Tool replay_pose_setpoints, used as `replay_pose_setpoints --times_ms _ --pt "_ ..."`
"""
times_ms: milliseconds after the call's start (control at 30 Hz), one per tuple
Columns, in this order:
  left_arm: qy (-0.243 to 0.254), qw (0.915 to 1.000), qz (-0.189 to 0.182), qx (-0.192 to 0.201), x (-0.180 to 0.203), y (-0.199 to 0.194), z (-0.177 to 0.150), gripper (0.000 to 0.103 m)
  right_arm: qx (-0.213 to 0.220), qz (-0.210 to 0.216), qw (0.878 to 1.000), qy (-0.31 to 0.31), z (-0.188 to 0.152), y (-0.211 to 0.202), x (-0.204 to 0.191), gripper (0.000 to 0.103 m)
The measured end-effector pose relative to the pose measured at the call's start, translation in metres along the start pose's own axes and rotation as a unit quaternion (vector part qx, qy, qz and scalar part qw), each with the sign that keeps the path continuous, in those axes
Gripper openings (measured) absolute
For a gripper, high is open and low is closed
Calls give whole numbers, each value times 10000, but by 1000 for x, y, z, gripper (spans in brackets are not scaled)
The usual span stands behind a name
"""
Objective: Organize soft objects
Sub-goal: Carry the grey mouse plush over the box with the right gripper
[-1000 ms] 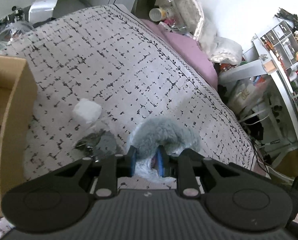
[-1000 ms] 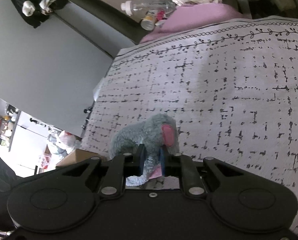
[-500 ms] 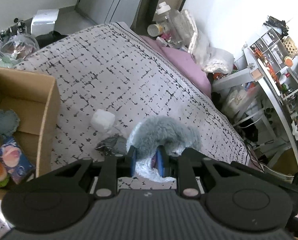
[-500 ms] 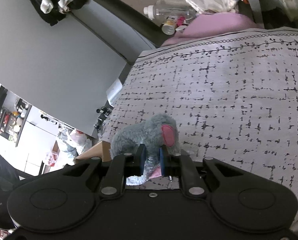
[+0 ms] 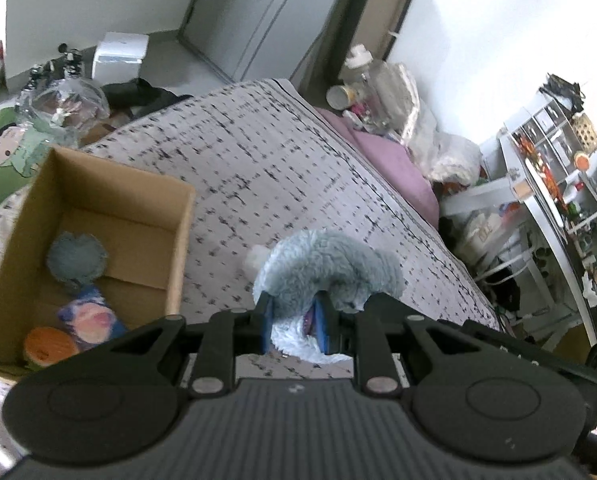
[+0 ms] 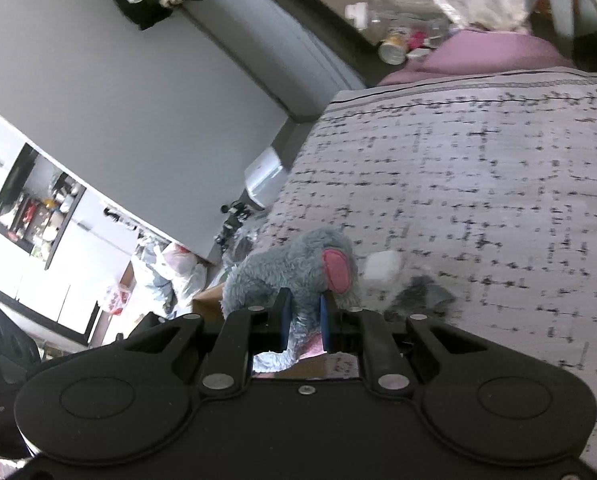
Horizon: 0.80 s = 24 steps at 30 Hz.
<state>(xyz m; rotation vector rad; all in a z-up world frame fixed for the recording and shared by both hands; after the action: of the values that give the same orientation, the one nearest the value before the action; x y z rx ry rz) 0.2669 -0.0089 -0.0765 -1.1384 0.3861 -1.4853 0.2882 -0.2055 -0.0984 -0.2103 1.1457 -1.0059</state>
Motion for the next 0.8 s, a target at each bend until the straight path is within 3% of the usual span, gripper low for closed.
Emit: replay_pose_setpoints --times_ms 800 --pt "-693 9973 234 107 -106 -10 23 19 -596 190 9973 -381 -26 81 -66 15"
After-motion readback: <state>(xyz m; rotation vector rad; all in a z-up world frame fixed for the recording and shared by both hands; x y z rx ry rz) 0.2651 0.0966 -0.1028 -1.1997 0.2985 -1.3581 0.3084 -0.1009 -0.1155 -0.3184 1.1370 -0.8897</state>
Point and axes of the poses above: each gripper's, at about its wrist camera, not at the fingertips, and y roughly the way its jaws point, x to its right, z to its top, the point moved 2 cm from there along y, roughly the way its jaws point, and after that the axes turned 3 degrees about z, right-handed, at the moved point
